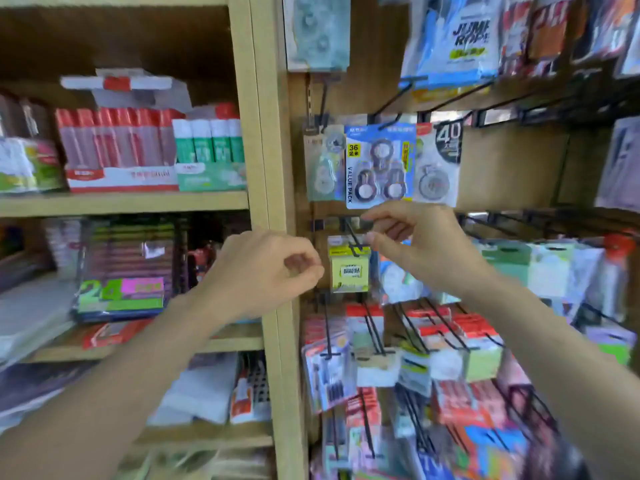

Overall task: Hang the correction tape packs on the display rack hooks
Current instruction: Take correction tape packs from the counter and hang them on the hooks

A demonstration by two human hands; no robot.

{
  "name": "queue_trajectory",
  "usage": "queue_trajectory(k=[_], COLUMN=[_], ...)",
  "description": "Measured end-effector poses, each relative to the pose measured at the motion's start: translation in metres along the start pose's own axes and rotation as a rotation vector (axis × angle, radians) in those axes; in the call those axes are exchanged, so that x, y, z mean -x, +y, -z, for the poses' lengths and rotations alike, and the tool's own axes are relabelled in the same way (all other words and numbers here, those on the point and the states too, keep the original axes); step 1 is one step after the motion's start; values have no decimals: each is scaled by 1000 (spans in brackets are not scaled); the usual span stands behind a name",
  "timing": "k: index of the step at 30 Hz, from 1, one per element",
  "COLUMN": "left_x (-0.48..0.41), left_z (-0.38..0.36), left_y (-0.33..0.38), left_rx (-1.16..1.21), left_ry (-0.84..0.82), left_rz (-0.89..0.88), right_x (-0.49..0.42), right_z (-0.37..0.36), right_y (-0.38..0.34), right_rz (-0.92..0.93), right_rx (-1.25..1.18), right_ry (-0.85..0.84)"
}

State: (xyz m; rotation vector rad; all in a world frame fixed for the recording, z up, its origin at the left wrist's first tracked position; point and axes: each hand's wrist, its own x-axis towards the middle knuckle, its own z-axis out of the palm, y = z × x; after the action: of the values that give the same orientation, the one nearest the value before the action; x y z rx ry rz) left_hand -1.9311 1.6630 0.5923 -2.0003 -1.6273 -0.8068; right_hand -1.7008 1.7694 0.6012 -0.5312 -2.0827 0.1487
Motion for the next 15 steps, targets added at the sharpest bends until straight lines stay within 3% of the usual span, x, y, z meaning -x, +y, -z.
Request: queue_trajectory(k=[7,15], left_x=[119,305], left_z=[-109,-236], left_y=[6,47], left_rx=[284,509], left_ry=[-174,-600], left_rz=[206,600], right_x=[139,326], right_z=[-64,-133], right_y=[47,94], right_rz=[-218,-732], right_rx=[13,-53], right_ry=[-208,-467])
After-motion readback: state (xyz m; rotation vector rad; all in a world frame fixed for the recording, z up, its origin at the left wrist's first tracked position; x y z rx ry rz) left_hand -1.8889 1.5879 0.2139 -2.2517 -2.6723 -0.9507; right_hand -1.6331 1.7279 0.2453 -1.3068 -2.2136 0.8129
